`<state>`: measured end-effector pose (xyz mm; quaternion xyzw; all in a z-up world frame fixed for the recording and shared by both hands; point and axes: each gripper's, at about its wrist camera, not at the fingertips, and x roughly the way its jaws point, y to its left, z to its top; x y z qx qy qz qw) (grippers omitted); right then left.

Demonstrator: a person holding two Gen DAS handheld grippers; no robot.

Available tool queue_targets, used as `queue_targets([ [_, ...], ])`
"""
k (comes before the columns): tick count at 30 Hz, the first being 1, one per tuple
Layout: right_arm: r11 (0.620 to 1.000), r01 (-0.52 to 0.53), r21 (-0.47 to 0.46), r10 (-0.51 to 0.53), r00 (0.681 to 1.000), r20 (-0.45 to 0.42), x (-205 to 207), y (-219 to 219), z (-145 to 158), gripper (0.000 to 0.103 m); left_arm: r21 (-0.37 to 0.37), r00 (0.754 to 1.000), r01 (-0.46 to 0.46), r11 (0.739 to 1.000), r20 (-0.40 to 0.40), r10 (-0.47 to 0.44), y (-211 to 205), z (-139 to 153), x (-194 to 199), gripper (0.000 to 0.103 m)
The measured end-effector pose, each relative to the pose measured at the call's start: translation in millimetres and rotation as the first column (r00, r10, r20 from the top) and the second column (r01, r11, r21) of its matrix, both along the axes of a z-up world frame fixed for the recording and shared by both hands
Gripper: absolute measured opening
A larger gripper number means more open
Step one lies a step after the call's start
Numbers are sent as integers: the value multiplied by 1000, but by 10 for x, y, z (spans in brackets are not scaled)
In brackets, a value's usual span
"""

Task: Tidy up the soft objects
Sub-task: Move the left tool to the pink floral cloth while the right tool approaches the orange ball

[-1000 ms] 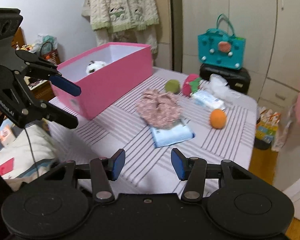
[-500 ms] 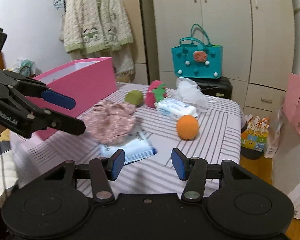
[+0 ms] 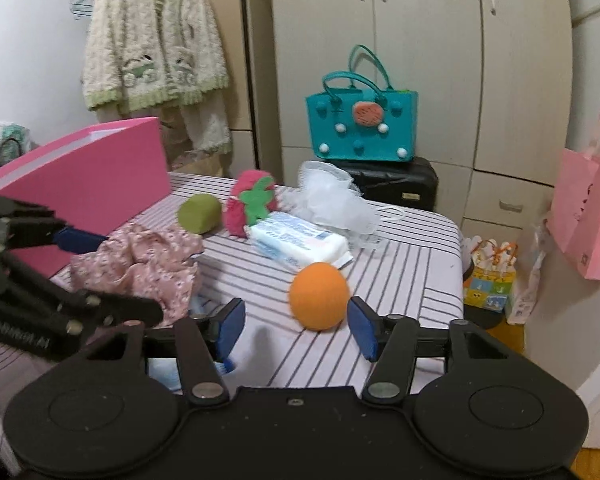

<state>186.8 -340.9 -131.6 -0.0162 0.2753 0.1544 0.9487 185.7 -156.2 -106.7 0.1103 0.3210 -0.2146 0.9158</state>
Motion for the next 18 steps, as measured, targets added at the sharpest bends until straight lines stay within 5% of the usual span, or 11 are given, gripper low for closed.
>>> queue_targets([
  [2,1000,13,7,-12,1000,-19,76,-19,-25,66,-4,1000,-3,1000,6,3,-25,-21,27,74],
  [11,996,33,78,-27,997,-75,247,-64,-131,65,-57,999,-43,997,-3,43,39,-78,141,32],
  [15,998,43,55,-41,999,-31,215,-37,-122,42,-82,999,-48,996,7,48,57,-93,146,21],
  [18,999,36,18,-36,999,-5,178,0,-110,40,-109,998,-54,993,6,55,85,-97,157,17],
])
